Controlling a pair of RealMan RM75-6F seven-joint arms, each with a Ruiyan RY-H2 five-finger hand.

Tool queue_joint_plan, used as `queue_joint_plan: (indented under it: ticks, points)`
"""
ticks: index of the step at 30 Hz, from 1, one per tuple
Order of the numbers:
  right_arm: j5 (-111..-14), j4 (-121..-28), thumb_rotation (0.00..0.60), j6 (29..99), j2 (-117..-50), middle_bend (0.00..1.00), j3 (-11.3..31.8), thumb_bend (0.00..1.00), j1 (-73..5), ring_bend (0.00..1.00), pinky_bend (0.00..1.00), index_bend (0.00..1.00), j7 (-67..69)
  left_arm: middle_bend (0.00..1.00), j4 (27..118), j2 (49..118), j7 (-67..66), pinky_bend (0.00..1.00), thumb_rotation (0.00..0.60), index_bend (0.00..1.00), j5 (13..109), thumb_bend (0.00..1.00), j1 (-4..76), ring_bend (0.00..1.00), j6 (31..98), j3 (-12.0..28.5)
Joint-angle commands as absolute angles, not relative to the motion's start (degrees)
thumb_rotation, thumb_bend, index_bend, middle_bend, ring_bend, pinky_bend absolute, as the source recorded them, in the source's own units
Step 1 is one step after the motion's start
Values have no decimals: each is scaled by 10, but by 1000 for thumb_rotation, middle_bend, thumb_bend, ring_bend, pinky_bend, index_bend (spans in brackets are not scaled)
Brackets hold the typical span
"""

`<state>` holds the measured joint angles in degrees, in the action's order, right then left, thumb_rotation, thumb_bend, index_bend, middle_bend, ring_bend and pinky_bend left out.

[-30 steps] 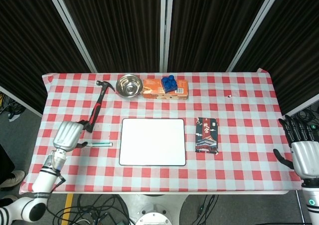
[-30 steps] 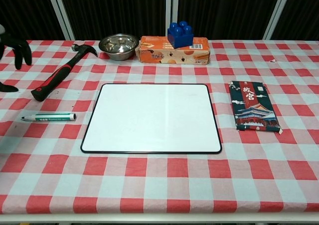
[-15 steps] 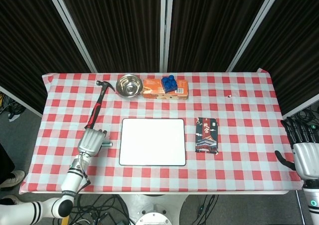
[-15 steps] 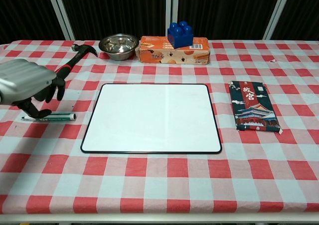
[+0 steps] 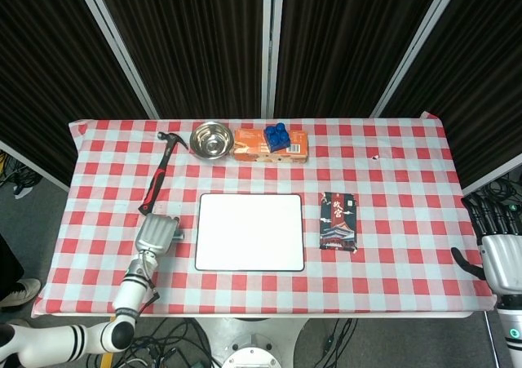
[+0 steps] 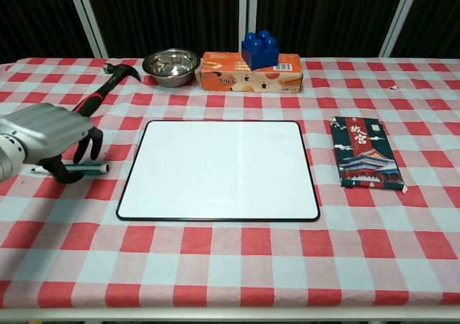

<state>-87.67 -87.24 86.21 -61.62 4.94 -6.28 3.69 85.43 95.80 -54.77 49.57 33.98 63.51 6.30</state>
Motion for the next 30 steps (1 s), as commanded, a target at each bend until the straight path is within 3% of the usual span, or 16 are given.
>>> queue_joint_plan:
  ticks: [1, 21, 26, 30]
  points:
    - [-875, -872, 600, 861, -616, 15, 50, 161, -63, 0, 53, 0, 37, 509, 850, 960, -547, 992, 600, 434, 489, 309, 344, 752, 635, 61]
    - [-868, -871, 600, 854, -619, 16, 50, 161, -64, 0, 53, 0, 38, 537, 846, 956, -540, 992, 600, 486, 476, 357, 362, 753, 634, 44]
    - [-868, -873, 600, 854, -618, 16, 50, 161, -63, 0, 53, 0, 36, 580, 852, 945, -513, 992, 600, 539, 501, 380, 363, 768, 634, 41]
    - [-868, -875, 600, 858, -615, 16, 51, 161, -61, 0, 53, 0, 34, 605, 883, 913, -408, 992, 600, 565, 573, 379, 357, 772, 634, 56]
